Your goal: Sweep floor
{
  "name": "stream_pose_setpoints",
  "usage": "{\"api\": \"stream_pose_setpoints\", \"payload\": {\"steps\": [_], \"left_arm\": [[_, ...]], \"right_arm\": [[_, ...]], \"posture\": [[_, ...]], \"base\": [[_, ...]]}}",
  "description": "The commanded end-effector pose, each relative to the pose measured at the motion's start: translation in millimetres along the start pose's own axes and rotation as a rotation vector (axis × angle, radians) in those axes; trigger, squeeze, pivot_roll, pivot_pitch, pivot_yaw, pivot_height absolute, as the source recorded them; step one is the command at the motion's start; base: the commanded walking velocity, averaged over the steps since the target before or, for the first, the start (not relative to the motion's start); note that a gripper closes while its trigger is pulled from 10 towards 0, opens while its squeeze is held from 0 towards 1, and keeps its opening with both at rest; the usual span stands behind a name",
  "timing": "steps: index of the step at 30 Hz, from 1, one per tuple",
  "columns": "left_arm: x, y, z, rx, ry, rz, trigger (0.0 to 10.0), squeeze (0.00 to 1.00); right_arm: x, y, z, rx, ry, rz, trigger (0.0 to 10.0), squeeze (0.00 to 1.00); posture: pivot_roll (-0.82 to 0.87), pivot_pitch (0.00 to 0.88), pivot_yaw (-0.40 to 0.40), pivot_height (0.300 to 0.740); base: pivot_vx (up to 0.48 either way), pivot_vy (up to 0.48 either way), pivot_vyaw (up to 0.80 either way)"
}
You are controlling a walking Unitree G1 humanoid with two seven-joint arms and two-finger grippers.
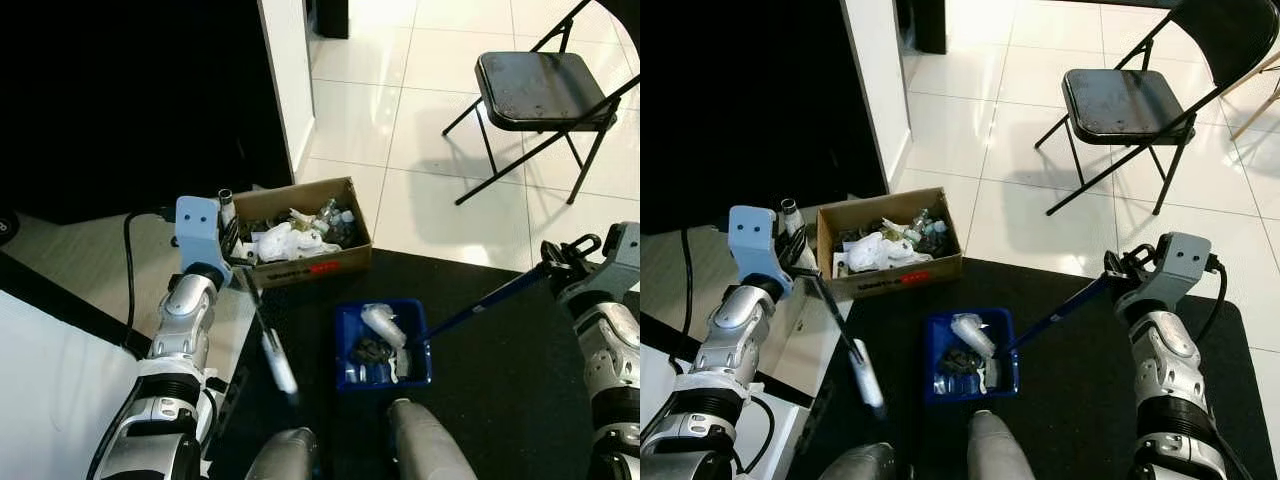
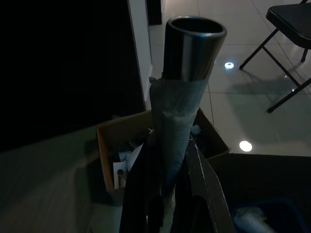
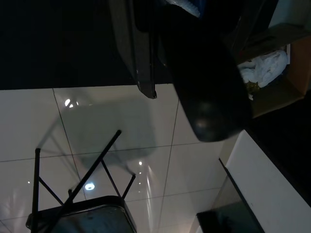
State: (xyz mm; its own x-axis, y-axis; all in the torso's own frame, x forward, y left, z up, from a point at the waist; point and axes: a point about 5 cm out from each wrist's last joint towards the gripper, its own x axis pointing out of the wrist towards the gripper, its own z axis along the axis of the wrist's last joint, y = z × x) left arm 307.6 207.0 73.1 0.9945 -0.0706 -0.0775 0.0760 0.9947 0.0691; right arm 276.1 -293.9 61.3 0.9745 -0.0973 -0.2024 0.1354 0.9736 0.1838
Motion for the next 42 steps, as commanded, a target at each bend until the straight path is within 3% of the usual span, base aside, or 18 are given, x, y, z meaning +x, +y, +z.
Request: {"api": "stream_pose_setpoints", "payload": {"steps": [1,8,14,20,26,34,42], "left_arm": [[-1.6,-4.9,-0.8,-0.009,-0.018,0.004,10.0,0.00],[-2.8,-8.3,-2.2,-0.031,-0.034,0.046,10.0,0.00],[-7.0,-5.7,-5.2,-0.021,-0.038,0.072,10.0,0.00],[-4.9,-6.3,-3.0,-0.015,-0.044,0.078,10.0,0.00],[-2.0,-5.6,-0.1,-0.008,-0.046,0.067,10.0,0.00],[-1.4,-4.5,0.1,-0.026,-0.046,0.064,10.0,0.00],[-3.3,-6.7,-1.6,-0.037,-0.046,0.061,10.0,0.00]], "right_arm": [[3.7,2.5,8.9,0.030,-0.038,0.010,10.0,0.00],[19.8,23.3,18.7,-0.009,-0.036,0.116,10.0,0.00],[27.4,30.4,23.7,-0.024,-0.033,0.145,10.0,0.00],[24.6,27.8,21.2,-0.014,-0.039,0.139,10.0,0.00],[12.6,10.5,21.3,-0.002,-0.065,0.097,10.0,0.00],[13.2,10.5,34.9,0.013,-0.102,0.116,10.0,0.00],[11.4,16.6,22.3,0.000,-0.059,0.136,10.0,0.00]], "posture": [[-0.02,0.019,-0.025,0.740],[-0.02,0.002,-0.092,0.740],[-0.01,0.000,-0.111,0.740],[-0.01,0.001,-0.082,0.740],[-0.02,0.004,-0.044,0.740],[-0.03,0.004,-0.036,0.740],[-0.02,0.010,-0.038,0.740]], "base": [[0.000,0.000,0.00],[0.000,0.000,0.00],[0.000,0.000,0.00],[0.000,0.000,0.00],[0.000,0.000,0.00],[0.096,0.000,0.00],[0.298,0.000,0.00]]}}
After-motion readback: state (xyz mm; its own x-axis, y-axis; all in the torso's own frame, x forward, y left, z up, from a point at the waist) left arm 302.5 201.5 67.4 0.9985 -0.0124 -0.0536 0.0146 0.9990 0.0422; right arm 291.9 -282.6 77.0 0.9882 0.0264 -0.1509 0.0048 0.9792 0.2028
